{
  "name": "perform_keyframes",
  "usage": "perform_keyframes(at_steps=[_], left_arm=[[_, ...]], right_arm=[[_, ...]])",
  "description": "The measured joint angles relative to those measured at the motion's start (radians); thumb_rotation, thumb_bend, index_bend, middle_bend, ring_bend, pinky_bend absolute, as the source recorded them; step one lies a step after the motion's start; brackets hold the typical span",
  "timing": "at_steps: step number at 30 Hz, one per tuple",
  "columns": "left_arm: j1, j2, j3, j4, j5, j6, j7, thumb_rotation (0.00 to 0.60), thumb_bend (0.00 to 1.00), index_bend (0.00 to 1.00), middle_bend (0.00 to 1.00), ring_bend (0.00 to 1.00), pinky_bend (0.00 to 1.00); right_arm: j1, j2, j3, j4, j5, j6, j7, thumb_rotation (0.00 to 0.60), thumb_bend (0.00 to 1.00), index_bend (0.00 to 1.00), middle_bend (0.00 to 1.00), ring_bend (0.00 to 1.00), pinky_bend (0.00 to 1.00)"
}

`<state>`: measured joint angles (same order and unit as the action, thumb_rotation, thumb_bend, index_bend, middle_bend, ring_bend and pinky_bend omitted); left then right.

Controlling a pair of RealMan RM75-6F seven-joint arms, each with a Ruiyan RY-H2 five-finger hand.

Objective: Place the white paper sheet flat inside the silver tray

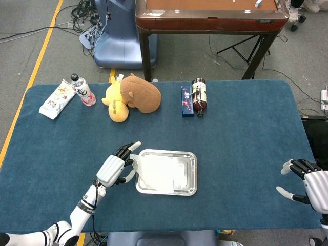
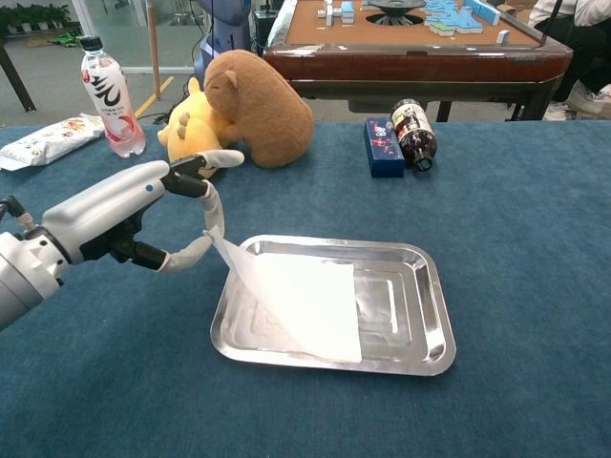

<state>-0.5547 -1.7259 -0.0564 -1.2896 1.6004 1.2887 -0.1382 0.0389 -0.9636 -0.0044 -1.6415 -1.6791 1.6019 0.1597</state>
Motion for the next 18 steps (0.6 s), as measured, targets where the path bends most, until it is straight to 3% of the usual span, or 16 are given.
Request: perform_keyframes(at_steps=[18], left_arm=[[0.001,-0.037,0.040,0.047,0.022,-0.020,0.043,0.600,0.44,0.63,0.05,0.00,0.08]], right_arm=[[-0.005,-0.004,0.003,-0.001,-0.008,0.009,0.004,0.600,0.06,0.50,0.43,0.34,0.47]])
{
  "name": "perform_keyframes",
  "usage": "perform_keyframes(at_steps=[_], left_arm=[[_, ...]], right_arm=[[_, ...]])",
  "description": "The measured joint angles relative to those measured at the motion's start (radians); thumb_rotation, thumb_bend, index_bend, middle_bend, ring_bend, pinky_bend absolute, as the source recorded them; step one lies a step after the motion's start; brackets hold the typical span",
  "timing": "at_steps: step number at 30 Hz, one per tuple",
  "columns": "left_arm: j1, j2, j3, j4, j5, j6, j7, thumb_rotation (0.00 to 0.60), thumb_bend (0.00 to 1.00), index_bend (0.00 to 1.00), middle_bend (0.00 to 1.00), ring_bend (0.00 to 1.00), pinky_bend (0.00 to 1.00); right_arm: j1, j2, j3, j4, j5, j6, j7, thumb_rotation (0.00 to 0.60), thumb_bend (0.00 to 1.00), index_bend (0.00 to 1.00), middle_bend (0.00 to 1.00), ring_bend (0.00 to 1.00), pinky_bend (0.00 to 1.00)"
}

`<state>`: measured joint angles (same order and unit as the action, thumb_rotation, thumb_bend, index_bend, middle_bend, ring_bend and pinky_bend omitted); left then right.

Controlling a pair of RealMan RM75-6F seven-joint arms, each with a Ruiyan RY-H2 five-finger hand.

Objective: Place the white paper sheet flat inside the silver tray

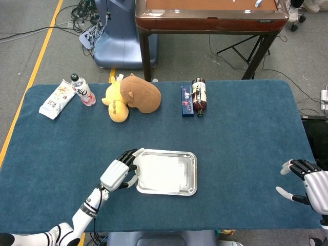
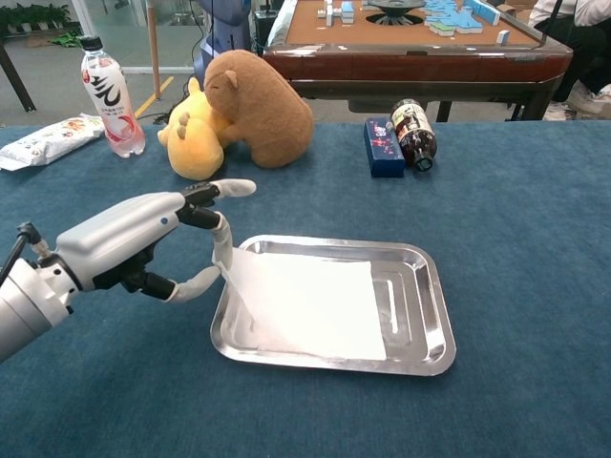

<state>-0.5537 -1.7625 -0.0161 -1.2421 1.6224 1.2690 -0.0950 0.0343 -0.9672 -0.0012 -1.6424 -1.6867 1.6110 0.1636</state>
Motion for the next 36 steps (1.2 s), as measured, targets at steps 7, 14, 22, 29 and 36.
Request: perform_keyframes(at_steps=[7,14,22,29,36], left_arm=[[-0.005,0.000,0.011,-0.008,0.012,-0.011,0.021,0.600,0.44,0.55,0.05,0.00,0.08],[-0.007,-0.001,0.005,-0.016,0.010,-0.013,0.036,0.600,0.43,0.36,0.05,0.00,0.08],[-0.010,-0.004,-0.002,-0.027,-0.006,-0.031,0.064,0.600,0.29,0.27,0.05,0.00,0.08],[-0.015,-0.009,-0.003,-0.033,-0.012,-0.045,0.084,0.600,0.23,0.25,0.05,0.00,0.08],[-0.024,-0.018,-0.017,-0.033,-0.026,-0.062,0.109,0.600,0.23,0.25,0.05,0.00,0.08]], right_arm=[[0.000,-0.002,0.001,0.002,-0.003,0.002,0.004,0.600,0.06,0.50,0.43,0.34,0.47],[0.001,-0.004,0.004,0.004,-0.002,0.001,0.008,0.600,0.06,0.50,0.43,0.34,0.47],[0.000,-0.004,0.005,0.005,-0.004,0.006,0.013,0.600,0.06,0.50,0.43,0.34,0.47],[-0.005,-0.003,0.005,0.006,-0.011,0.018,0.017,0.600,0.06,0.50,0.43,0.34,0.47],[-0.005,-0.003,0.004,0.007,-0.013,0.019,0.019,0.600,0.06,0.50,0.43,0.34,0.47]])
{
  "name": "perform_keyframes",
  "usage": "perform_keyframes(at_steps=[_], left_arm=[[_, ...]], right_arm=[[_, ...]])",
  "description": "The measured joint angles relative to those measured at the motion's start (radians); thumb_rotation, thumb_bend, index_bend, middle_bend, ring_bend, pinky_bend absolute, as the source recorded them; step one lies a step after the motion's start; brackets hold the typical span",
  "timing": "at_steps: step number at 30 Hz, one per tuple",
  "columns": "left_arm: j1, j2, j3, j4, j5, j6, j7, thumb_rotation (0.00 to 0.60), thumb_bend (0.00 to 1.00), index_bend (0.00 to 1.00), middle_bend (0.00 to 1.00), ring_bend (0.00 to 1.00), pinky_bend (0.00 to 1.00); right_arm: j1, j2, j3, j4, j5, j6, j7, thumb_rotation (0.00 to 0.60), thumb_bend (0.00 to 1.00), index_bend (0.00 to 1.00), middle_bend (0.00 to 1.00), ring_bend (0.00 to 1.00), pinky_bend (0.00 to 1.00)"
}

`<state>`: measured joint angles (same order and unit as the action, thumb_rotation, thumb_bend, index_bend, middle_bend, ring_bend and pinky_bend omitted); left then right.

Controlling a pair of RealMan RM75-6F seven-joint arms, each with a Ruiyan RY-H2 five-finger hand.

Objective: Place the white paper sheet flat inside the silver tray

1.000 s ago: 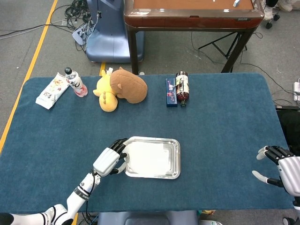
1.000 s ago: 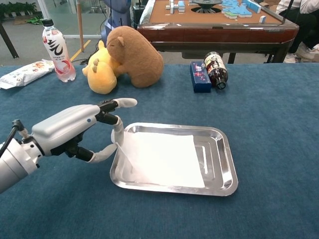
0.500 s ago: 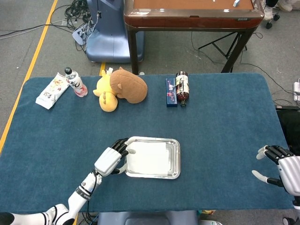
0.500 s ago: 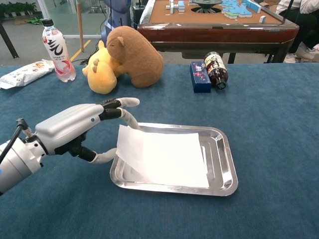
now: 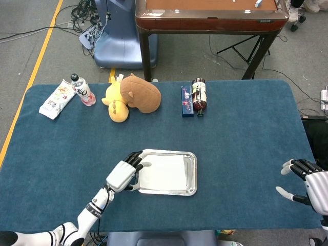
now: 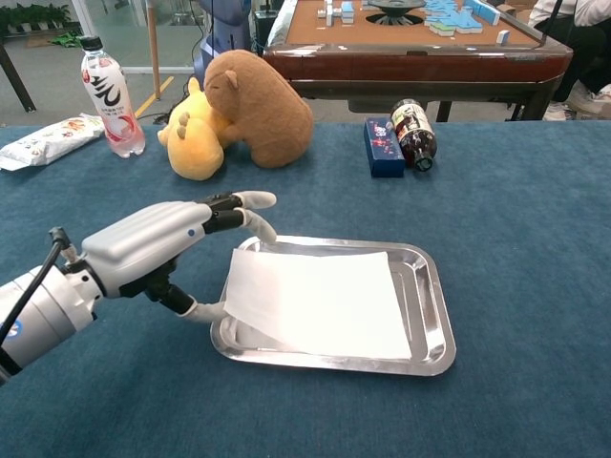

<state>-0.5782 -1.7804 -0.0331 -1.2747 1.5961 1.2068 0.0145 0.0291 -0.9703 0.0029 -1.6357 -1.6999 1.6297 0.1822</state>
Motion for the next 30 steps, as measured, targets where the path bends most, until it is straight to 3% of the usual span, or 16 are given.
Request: perform_keyframes(at_steps=[30], left_arm=[[-0.043,-0.059,-0.035,0.021,-0.043,-0.053,0.090,0.600,0.23,0.25,0.05,0.00,0.08]], right_arm=[[-0.002,0.002,-0.002,0.003,-0.010,0.008,0.010,0.600,0.06,0.50,0.43,0.34,0.47]])
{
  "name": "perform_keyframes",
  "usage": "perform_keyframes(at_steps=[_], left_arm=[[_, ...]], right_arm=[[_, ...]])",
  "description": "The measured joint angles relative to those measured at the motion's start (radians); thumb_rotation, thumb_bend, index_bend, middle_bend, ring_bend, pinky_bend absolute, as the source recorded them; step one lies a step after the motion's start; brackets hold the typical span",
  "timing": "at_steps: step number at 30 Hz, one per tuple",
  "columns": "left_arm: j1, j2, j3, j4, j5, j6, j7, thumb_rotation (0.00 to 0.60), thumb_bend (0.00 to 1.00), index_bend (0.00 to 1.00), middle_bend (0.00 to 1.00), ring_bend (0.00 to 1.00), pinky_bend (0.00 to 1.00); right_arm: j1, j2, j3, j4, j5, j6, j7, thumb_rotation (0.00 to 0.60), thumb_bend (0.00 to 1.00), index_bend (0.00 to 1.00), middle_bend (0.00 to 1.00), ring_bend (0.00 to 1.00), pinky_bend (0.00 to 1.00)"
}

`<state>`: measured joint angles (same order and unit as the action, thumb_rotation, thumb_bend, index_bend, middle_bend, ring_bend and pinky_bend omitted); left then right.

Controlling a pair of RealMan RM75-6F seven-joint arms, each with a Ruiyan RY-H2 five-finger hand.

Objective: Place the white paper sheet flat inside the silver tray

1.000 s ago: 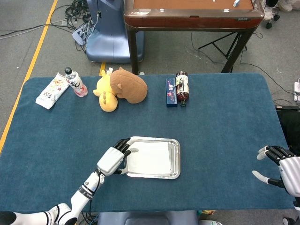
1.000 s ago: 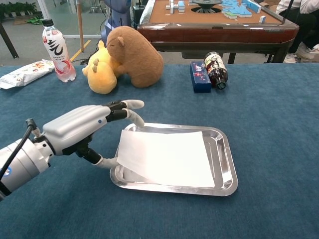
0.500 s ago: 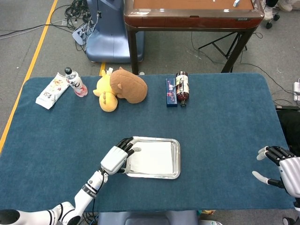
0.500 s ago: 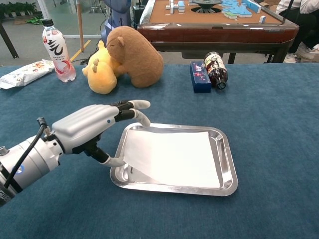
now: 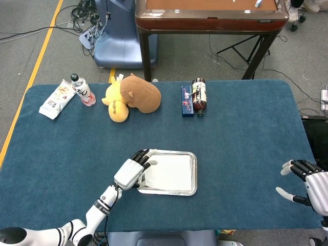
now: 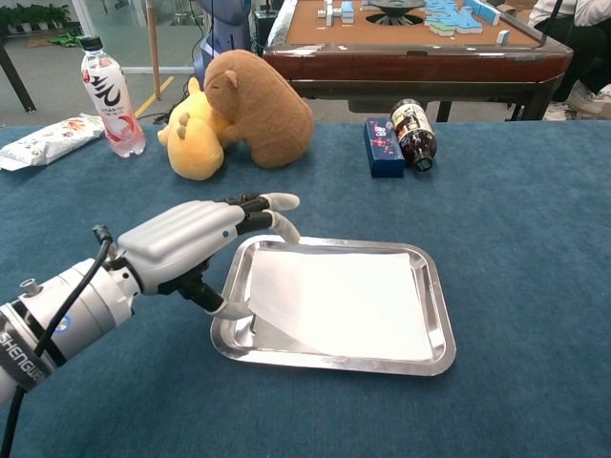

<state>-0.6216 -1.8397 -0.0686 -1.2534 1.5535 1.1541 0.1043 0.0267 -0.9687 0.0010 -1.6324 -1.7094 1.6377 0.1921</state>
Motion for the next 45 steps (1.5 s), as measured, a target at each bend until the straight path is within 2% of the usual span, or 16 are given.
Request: perform_keyframes(at_steps=[11,18,27,35,45], left_arm=[[-0.010,-0.022,-0.023,0.029,-0.026,-0.007,0.036,0.600,0.23,0.25,0.05,0.00,0.08],[-0.004,-0.001,-0.035,0.027,-0.042,0.009,0.068,0.600,0.22,0.25,0.05,0.00,0.08],[0.017,0.020,-0.025,0.002,-0.020,0.070,0.130,0.600,0.23,0.22,0.05,0.00,0.08],[0.030,0.014,0.007,-0.020,0.002,0.082,0.151,0.600,0.23,0.17,0.05,0.00,0.08],[0.041,0.000,0.007,-0.026,-0.004,0.087,0.275,0.600,0.22,0.11,0.04,0.00,0.08]], right_arm=[[0.002,0.000,0.000,0.001,0.001,-0.004,0.002,0.600,0.06,0.50,0.43,0.34,0.47],[0.003,0.000,0.001,0.002,0.003,-0.007,0.004,0.600,0.06,0.50,0.43,0.34,0.47],[0.007,-0.003,0.000,0.001,0.002,-0.014,-0.003,0.600,0.06,0.50,0.43,0.34,0.47],[0.006,-0.003,0.000,0.002,0.002,-0.012,-0.001,0.600,0.06,0.50,0.43,0.34,0.47],[0.007,-0.003,0.000,0.004,0.003,-0.012,0.003,0.600,0.06,0.50,0.43,0.34,0.47]])
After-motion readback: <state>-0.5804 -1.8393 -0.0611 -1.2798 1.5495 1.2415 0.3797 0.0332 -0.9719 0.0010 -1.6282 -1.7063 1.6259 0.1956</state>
